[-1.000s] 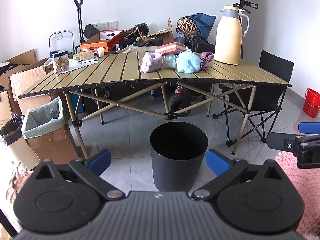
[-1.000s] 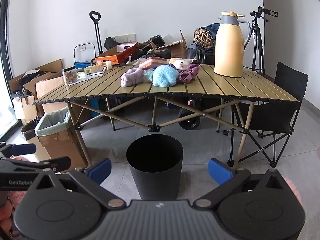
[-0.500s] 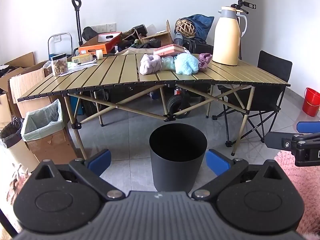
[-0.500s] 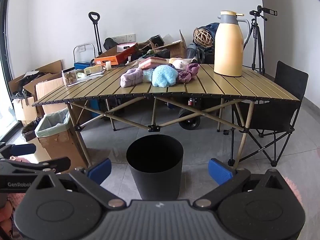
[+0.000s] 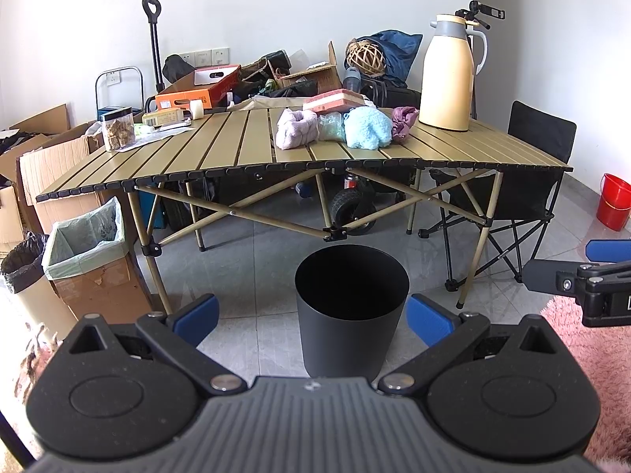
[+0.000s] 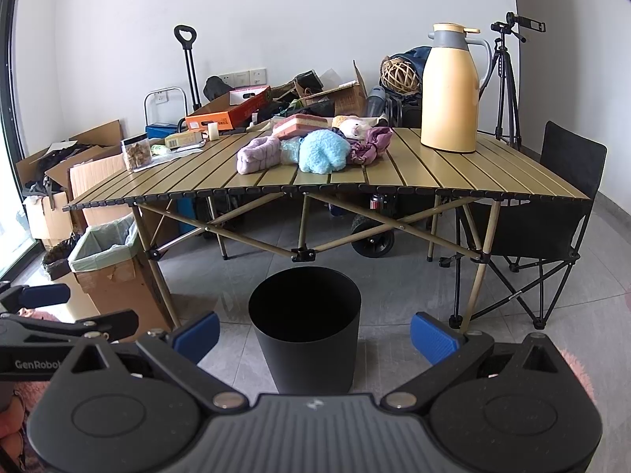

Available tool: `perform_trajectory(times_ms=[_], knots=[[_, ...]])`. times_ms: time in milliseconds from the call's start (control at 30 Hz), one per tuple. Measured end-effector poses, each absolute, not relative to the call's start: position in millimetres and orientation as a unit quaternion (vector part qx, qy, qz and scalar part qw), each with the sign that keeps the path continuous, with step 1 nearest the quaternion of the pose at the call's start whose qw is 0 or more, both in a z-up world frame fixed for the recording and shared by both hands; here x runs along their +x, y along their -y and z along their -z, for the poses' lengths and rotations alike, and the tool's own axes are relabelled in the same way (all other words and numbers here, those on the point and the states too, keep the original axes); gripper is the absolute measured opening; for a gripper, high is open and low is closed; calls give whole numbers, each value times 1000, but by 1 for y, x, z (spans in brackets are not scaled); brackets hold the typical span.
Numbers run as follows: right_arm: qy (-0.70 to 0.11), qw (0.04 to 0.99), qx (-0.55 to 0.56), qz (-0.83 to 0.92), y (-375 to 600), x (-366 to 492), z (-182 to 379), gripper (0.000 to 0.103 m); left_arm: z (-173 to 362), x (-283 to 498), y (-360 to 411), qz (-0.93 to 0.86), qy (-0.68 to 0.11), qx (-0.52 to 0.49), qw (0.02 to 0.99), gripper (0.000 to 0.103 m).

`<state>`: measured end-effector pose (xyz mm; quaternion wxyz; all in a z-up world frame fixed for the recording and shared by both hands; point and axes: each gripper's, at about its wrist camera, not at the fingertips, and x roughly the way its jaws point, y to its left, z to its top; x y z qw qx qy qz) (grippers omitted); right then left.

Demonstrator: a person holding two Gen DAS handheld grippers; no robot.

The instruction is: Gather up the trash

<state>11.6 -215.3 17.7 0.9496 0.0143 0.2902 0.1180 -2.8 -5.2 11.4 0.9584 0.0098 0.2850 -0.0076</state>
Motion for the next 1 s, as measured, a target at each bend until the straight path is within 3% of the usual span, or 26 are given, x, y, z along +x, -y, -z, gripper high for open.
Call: perform_trajectory(times_ms=[1000], knots=[[-288, 950, 15, -119, 216, 10, -18, 103, -16, -5, 5, 6, -273, 16, 962, 103]])
